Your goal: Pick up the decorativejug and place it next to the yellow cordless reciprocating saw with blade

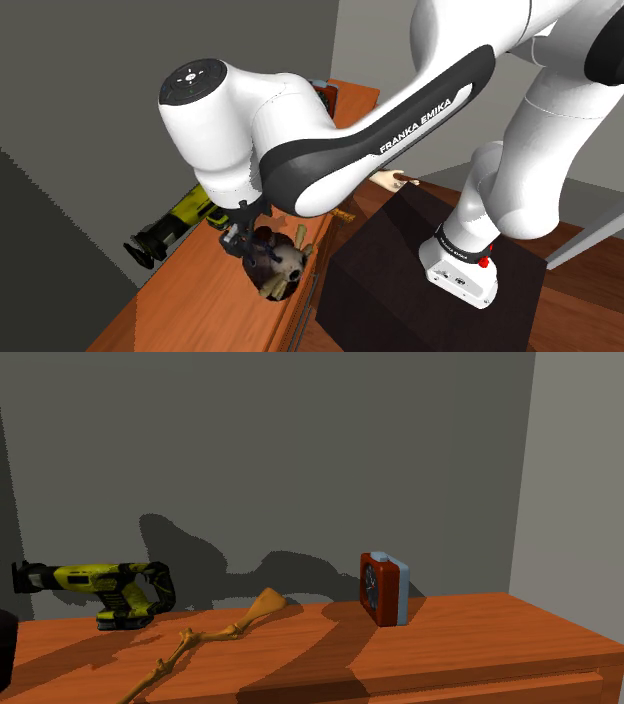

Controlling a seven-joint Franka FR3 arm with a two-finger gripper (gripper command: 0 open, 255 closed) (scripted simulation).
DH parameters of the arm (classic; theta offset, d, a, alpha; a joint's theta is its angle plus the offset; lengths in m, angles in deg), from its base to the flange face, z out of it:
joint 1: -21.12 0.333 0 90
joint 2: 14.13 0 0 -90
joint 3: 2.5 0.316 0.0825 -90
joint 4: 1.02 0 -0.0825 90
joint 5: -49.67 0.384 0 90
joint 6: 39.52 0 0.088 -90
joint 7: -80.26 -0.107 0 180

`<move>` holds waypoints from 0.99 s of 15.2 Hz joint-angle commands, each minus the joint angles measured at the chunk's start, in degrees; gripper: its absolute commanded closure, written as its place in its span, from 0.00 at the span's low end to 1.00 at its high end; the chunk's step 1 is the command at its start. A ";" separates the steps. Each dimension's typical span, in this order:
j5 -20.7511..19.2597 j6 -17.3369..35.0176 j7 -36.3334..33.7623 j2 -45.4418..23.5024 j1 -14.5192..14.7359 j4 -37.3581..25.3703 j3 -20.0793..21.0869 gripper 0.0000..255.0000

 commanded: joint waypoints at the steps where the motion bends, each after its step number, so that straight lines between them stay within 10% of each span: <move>1: -0.01 -0.04 0.01 -0.04 -0.02 0.02 -0.03 0.00; 15: 0.91 -6.98 0.54 0.72 0.53 -6.24 0.53 0.00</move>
